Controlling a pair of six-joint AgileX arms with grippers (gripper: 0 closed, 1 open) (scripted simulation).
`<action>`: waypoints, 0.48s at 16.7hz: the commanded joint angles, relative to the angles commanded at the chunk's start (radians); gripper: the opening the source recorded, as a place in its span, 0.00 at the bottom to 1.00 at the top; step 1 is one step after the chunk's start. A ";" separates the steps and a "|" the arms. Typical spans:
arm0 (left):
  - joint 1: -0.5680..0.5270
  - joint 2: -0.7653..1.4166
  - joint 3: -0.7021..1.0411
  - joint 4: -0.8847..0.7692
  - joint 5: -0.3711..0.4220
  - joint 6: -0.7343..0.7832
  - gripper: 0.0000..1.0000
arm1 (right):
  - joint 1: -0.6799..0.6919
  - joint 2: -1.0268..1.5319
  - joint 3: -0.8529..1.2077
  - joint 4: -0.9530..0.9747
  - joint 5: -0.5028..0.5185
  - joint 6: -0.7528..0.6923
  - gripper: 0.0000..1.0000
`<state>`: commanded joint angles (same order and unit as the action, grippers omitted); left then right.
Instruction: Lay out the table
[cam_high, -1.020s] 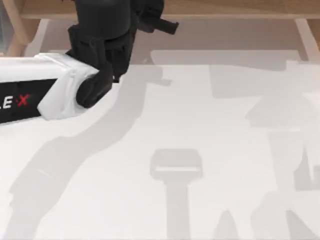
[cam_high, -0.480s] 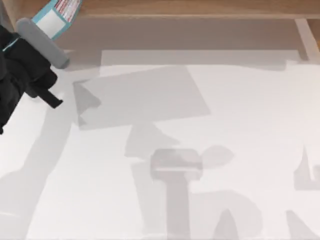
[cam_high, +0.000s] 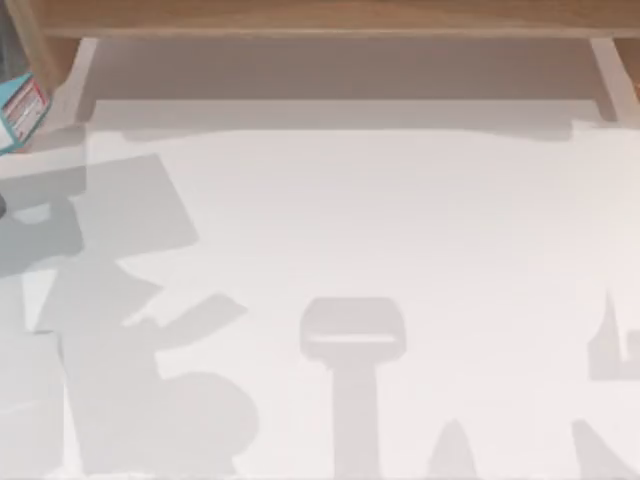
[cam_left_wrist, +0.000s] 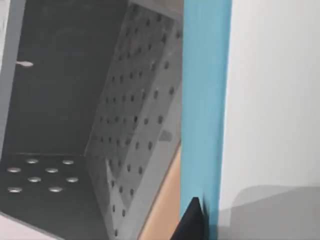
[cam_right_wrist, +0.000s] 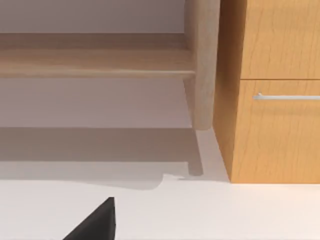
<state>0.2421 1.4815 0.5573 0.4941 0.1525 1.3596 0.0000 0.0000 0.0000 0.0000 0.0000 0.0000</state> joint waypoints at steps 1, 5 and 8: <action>0.045 0.030 0.028 0.015 0.042 0.053 0.00 | 0.000 0.000 0.000 0.000 0.000 0.000 1.00; 0.182 0.178 0.178 0.082 0.202 0.230 0.00 | 0.000 0.000 0.000 0.000 0.000 0.000 1.00; 0.238 0.301 0.290 0.123 0.302 0.321 0.00 | 0.000 0.000 0.000 0.000 0.000 0.000 1.00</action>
<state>0.4801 1.7825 0.8470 0.6174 0.4547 1.6802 0.0000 0.0000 0.0000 0.0000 0.0000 0.0000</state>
